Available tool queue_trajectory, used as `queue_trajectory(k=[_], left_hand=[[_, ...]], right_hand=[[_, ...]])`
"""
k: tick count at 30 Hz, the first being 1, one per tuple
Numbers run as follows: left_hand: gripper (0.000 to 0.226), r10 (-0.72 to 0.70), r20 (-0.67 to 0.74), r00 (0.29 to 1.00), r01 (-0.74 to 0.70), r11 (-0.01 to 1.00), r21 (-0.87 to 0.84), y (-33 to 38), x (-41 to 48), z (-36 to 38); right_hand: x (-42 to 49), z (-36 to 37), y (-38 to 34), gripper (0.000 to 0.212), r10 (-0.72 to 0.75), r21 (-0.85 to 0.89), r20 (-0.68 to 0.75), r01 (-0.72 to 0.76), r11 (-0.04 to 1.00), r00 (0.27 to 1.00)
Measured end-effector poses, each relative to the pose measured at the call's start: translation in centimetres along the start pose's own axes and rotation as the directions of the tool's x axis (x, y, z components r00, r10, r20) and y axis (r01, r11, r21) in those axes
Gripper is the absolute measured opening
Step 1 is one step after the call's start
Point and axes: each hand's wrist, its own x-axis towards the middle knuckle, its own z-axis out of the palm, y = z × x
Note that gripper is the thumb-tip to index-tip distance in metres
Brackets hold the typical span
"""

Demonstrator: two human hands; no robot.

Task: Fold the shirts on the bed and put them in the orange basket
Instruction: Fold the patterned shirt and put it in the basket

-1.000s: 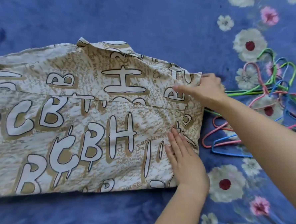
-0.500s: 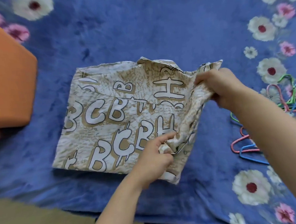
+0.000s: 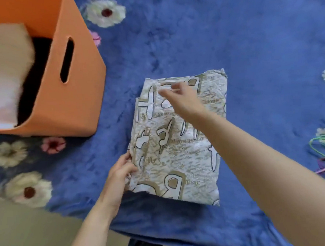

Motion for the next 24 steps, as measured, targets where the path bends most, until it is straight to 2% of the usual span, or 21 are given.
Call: queue_trajectory(k=[2,4,5,6,8,9,10,11,12,14,16,17,21,24], left_hand=[[0.032,0.03,-0.028,0.999,-0.026,0.991,0.131,-0.6,0.4,-0.3],[0.031,0.146,-0.064,0.987,-0.109,0.912,0.396,-1.6,0.9,-0.3],[0.024,0.209,-0.089,0.974,-0.142,0.865,0.482,-1.9,1.3,-0.5],[0.017,0.246,-0.123,0.962,-0.144,0.831,0.538,-2.2,1.7,-0.6],[0.01,0.242,-0.214,0.946,-0.09,0.833,0.546,-2.2,2.1,-0.7],[0.011,0.224,-0.256,0.94,-0.047,0.831,0.555,-2.2,2.4,-0.8],[0.018,0.262,-0.279,0.924,-0.037,0.787,0.616,-2.2,2.3,-0.7],[0.032,0.366,-0.265,0.892,-0.075,0.698,0.712,-2.1,2.4,-0.6],[0.046,0.486,-0.19,0.853,-0.15,0.577,0.803,-1.7,2.4,-0.1],[0.059,0.639,0.087,0.764,-0.335,0.278,0.901,-0.9,2.8,1.4],[0.06,0.636,0.323,0.701,-0.442,0.032,0.896,-0.1,4.7,3.2],[0.06,0.61,0.372,0.7,-0.435,-0.05,0.899,0.1,6.4,3.9],[0.063,0.557,0.367,0.745,-0.308,-0.201,0.93,-0.3,12.8,3.7],[0.064,0.54,0.388,0.747,-0.312,-0.231,0.922,-1.1,14.5,3.1]], right_hand=[[-0.9,0.5,1.8,0.05,-0.148,-0.259,-0.095,0.119,0.958,0.984],[-1.8,0.6,3.7,0.051,-0.3,-0.489,-0.077,0.226,0.842,0.951],[-1.9,0.7,4.5,0.054,-0.329,-0.592,-0.053,0.235,0.771,0.943],[-1.9,0.5,5.4,0.056,-0.328,-0.681,-0.035,0.218,0.699,0.944],[-1.5,0.0,7.0,0.057,-0.252,-0.788,-0.043,0.122,0.604,0.967],[-1.2,-0.3,7.6,0.056,-0.204,-0.804,-0.076,0.061,0.591,0.976],[-1.0,-0.5,8.0,0.056,-0.172,-0.805,-0.117,0.008,0.593,0.978],[-0.7,-0.7,8.4,0.056,-0.164,-0.794,-0.16,-0.028,0.607,0.973],[-0.6,-0.7,8.6,0.056,-0.19,-0.777,-0.193,-0.032,0.628,0.963],[-0.2,-0.3,8.5,0.057,-0.31,-0.773,-0.217,0.03,0.633,0.926],[0.6,0.3,8.4,0.059,-0.406,-0.806,-0.203,0.083,0.586,0.891],[1.3,0.4,8.7,0.058,-0.422,-0.821,-0.202,0.082,0.565,0.884],[4.3,-1.0,10.5,0.059,-0.357,-0.873,-0.214,-0.013,0.488,0.909],[6.0,-1.9,11.4,0.06,-0.258,-0.863,-0.163,-0.011,0.505,0.952]])
